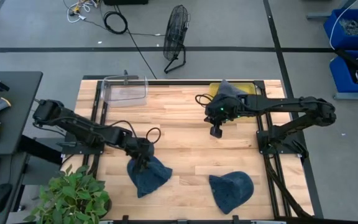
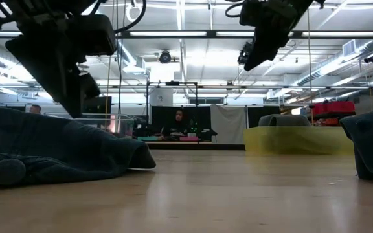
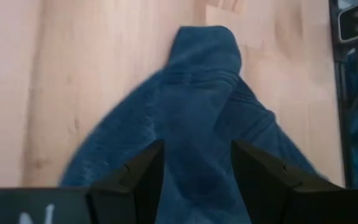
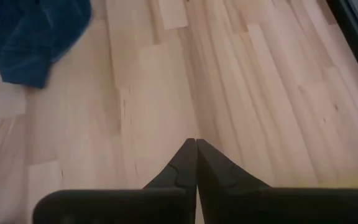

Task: Pick & Place hat
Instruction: Put the left blue cap into the transparent bin

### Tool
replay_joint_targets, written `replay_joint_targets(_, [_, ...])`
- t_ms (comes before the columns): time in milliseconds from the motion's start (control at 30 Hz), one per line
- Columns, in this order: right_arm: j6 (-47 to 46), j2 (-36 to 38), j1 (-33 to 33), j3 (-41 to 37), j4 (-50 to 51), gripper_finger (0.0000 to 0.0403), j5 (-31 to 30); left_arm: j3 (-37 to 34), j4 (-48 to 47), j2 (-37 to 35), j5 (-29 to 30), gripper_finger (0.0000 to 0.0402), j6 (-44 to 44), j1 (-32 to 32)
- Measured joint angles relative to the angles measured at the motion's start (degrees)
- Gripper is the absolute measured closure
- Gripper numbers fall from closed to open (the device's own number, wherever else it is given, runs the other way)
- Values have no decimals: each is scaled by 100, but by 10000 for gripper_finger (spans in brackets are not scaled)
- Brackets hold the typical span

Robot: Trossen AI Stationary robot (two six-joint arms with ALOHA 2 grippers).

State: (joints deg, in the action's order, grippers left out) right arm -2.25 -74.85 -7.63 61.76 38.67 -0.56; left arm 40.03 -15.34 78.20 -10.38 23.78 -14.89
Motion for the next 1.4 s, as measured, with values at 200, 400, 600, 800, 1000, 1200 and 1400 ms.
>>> replay_joint_targets(200, [291,2,25,0,-39,396,-2,2,75,-9,8,213,-685,46])
replay_joint_targets(400, [311,2,23,0,-60,397,-3,0,161,112,0,213,-688,-127])
replay_joint_targets(600, [311,2,23,0,-64,397,-2,-6,135,345,3,213,-648,-239])
replay_joint_targets(800, [309,2,23,0,-89,397,-2,2,226,508,-4,214,-735,-176])
replay_joint_targets(1000, [307,2,23,0,-156,394,-2,2,141,506,3,259,-1066,137])
replay_joint_targets(1200, [292,2,25,0,-157,396,-2,2,-450,504,-2,387,-1273,646])
replay_joint_targets(1400, [294,2,24,0,-177,396,-2,84,-505,349,41,396,-1454,948])
